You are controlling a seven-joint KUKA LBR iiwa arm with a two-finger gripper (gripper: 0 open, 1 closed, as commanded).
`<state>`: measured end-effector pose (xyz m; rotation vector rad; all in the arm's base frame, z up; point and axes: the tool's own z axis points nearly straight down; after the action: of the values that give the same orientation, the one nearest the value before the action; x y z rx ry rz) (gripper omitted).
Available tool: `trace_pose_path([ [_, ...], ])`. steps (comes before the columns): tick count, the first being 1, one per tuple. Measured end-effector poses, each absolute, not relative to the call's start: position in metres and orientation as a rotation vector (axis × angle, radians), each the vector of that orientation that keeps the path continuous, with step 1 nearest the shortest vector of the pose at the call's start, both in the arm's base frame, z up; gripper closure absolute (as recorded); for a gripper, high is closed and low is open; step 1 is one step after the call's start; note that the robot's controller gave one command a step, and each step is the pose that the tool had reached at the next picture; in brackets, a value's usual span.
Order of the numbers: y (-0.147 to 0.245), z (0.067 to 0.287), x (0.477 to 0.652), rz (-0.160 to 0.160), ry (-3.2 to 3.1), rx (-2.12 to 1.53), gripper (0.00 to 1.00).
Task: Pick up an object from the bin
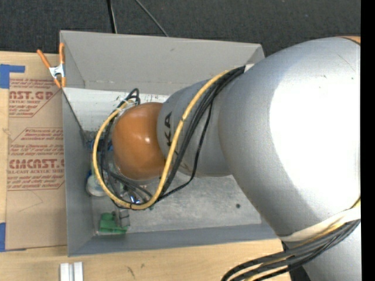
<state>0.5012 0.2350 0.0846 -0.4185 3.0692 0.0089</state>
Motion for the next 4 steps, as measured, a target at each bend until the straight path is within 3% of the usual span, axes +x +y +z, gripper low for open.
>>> trace_pose_path([
  [1, 0.2411, 0.0841, 0.4946, 0.014, 3.081, -0.319, 0.00],
  [2, 0.2501, 0.0821, 0.4901, 0.018, 3.068, -0.481, 0.00],
  [4, 0.2500, 0.0825, 0.4904, 0.030, 3.096, -0.229, 0.00],
])
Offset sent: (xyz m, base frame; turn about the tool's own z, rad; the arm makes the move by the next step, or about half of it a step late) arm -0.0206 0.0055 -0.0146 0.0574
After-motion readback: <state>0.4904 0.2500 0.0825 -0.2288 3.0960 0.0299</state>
